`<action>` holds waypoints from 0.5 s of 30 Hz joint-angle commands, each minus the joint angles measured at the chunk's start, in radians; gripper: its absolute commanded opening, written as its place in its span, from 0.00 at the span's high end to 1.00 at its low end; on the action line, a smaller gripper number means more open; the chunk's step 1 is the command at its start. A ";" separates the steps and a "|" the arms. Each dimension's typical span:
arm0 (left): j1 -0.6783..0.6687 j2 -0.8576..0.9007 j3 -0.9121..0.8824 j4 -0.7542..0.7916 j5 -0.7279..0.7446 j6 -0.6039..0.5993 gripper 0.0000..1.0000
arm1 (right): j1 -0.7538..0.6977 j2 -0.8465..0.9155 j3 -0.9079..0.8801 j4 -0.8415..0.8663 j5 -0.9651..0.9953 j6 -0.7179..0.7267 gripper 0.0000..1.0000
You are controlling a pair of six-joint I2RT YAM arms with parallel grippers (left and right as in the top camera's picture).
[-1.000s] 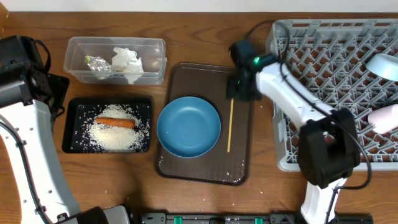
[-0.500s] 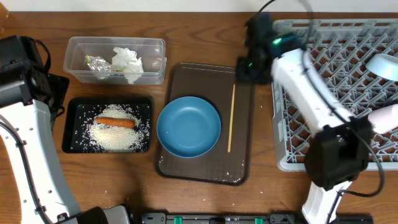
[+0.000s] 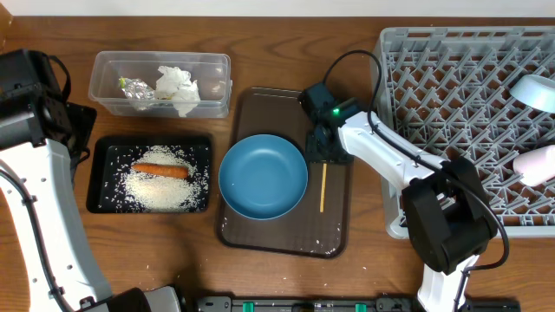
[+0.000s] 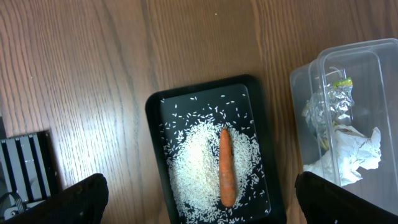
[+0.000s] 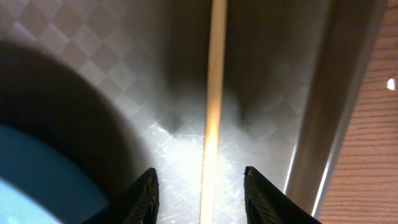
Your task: Sort waste into correct bins and load items into the dishwasher rack
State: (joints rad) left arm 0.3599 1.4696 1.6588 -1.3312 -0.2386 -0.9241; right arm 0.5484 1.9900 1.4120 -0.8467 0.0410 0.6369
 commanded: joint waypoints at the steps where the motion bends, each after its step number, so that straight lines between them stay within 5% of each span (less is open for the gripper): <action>1: 0.005 0.000 -0.008 -0.003 -0.005 -0.013 0.02 | 0.000 0.008 -0.016 0.011 0.035 0.029 0.57; 15: 0.005 0.000 -0.008 -0.004 -0.005 -0.013 0.02 | 0.005 0.009 -0.100 0.117 0.031 0.066 0.64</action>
State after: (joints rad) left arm 0.3599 1.4700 1.6588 -1.3312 -0.2386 -0.9241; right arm 0.5484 1.9900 1.3254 -0.7383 0.0536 0.6815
